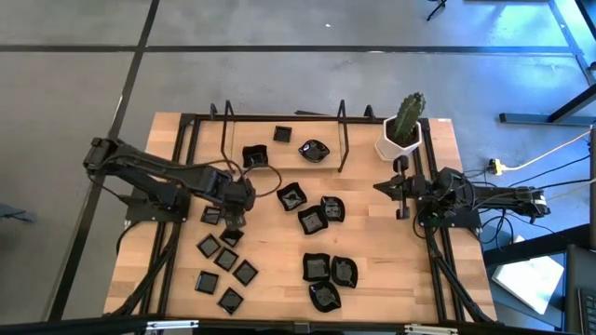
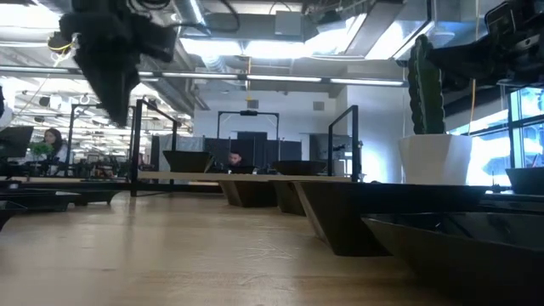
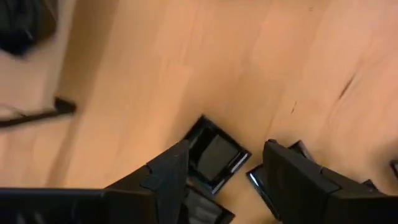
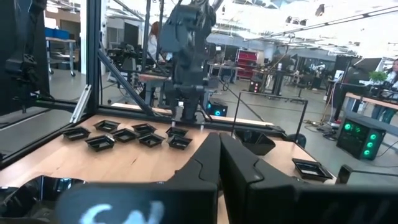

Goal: Pick & Place Mini shaped plates
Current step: Stack the square plate on top of the square plate on the shelf

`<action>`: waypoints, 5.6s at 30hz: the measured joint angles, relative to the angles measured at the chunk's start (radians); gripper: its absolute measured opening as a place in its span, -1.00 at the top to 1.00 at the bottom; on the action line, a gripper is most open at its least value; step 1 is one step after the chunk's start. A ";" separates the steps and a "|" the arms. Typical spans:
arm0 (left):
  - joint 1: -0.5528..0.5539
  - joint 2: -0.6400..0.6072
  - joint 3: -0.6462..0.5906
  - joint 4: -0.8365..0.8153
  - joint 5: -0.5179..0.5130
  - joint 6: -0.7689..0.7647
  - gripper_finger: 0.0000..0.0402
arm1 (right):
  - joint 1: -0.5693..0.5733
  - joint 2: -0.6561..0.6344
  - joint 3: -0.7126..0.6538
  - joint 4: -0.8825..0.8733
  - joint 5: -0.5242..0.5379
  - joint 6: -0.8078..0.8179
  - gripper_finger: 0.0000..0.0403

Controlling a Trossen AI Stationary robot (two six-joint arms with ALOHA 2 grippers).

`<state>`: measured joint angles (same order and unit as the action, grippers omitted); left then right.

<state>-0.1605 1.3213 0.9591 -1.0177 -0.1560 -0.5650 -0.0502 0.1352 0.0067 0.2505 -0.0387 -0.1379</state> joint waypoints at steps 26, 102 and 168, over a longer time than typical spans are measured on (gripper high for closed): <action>-0.068 0.256 -0.037 0.057 0.013 -0.289 0.20 | 0.000 0.000 0.000 0.017 0.000 0.003 0.97; -0.110 0.250 0.066 0.049 -0.034 -0.078 0.98 | 0.000 0.000 0.000 -0.042 -0.018 0.033 0.97; 0.309 0.242 0.726 0.062 -0.048 1.094 0.98 | 0.000 0.000 0.000 -0.023 -0.016 0.025 0.97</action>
<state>0.1486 1.5632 1.6850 -0.9559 -0.2040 0.5292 -0.0503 0.1352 0.0071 0.2272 -0.0544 -0.1127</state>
